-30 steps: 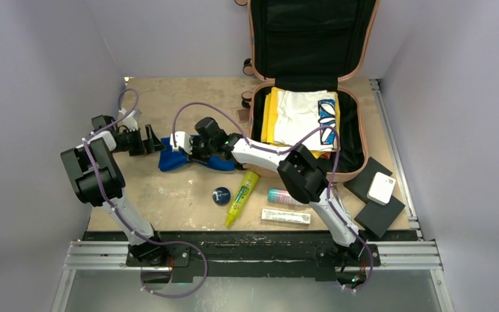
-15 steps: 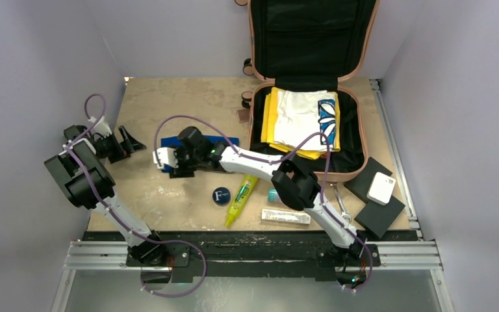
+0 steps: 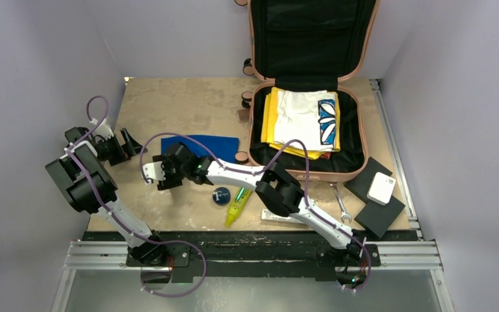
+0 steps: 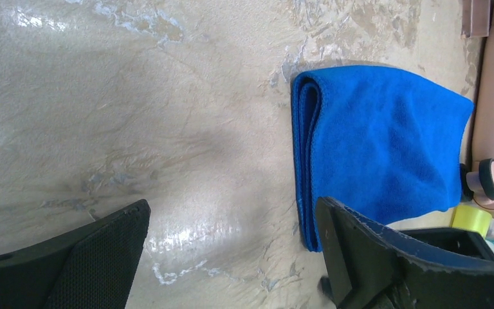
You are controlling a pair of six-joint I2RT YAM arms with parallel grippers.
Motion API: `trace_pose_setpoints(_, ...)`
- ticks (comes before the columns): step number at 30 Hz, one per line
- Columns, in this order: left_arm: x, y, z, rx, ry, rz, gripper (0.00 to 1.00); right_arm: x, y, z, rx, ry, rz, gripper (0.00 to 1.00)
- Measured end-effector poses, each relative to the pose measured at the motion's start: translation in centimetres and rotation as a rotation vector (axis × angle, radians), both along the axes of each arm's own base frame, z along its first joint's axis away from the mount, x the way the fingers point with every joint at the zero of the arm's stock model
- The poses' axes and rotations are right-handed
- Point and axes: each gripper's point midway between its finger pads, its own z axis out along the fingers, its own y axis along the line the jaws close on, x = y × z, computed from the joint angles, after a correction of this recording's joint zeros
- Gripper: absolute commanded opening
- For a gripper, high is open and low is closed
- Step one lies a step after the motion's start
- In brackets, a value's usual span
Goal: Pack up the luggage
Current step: Pick up the clothes at the center of the board.
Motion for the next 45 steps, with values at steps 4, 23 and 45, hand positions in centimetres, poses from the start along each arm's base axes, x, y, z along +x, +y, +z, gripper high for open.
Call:
trace_pose_setpoints(4,-0.2,-0.2,0.5,0.007,-0.009,-0.001,0.99,1.5,-0.4,0.0,0.007,-0.02,-0.041,0.66)
trace_pose_setpoints(23,-1.0,-2.1,1.3,0.018,-0.025,-0.052,0.99,3.7,-1.0,-1.1,0.017,0.023,-0.041,0.0)
trace_pose_setpoints(45,1.2,-7.6,-0.5,-0.066,0.027,-0.145,0.99,4.2,-1.0,1.3,0.095,0.169,-0.043,0.0)
